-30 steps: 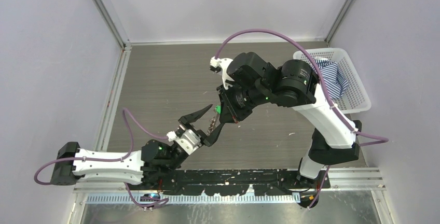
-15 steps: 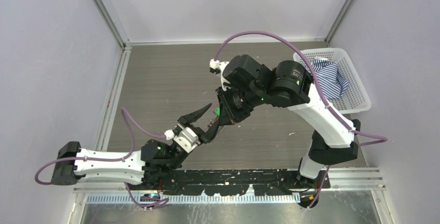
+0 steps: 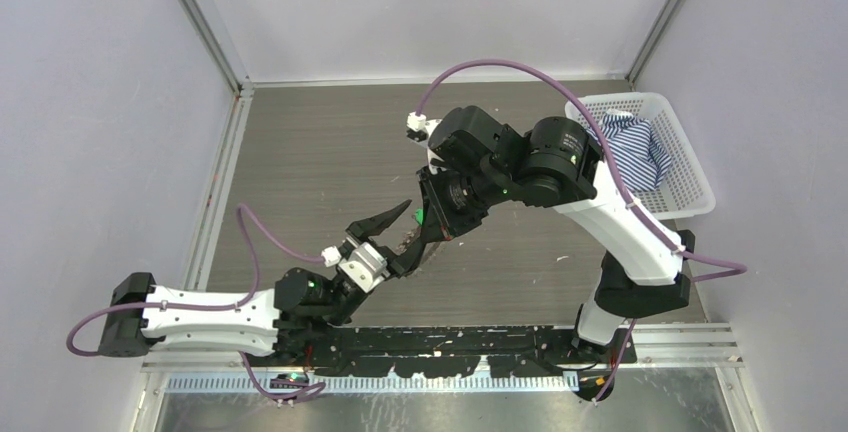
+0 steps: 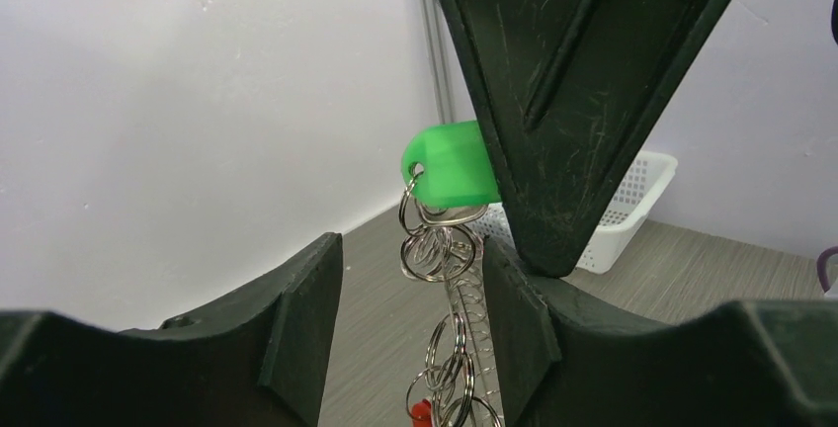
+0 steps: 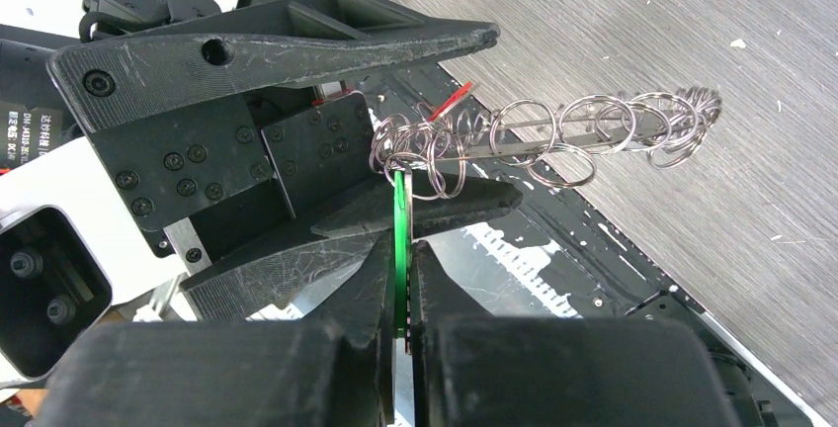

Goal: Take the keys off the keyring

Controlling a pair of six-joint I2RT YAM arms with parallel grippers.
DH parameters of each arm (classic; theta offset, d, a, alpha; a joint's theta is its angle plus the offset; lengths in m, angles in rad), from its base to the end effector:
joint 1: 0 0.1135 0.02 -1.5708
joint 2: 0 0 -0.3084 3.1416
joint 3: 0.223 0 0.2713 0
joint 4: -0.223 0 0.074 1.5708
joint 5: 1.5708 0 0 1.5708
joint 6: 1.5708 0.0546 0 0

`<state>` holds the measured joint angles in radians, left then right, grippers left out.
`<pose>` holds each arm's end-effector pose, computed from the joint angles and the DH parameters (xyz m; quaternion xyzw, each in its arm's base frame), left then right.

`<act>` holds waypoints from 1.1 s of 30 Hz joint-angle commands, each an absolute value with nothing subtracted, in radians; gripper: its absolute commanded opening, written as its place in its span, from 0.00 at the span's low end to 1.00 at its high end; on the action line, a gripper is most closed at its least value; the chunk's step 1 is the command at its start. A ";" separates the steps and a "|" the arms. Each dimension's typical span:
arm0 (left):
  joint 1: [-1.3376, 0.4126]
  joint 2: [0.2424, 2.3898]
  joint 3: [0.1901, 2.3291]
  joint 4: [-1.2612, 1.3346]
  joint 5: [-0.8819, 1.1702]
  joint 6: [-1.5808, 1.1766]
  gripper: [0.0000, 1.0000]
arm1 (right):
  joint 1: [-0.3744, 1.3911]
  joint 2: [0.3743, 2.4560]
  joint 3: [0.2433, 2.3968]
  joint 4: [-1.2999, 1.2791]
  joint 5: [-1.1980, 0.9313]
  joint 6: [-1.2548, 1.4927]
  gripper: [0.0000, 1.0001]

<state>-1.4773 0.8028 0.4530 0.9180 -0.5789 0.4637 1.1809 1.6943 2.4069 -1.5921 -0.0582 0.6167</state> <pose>0.0462 -0.1722 0.3654 0.2387 0.4667 -0.2880 0.8014 0.1114 0.2795 0.5389 -0.2713 0.9005 0.2821 0.1894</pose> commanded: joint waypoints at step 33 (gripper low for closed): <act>-1.491 0.806 0.633 0.711 -0.777 0.323 0.64 | 1.137 1.666 2.445 -1.592 -0.031 0.697 0.01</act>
<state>-1.4864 0.7967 0.6025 0.6640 -0.7498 0.3172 1.1412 1.6775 2.4031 -1.5925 -0.0208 0.6846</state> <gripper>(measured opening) 0.639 0.078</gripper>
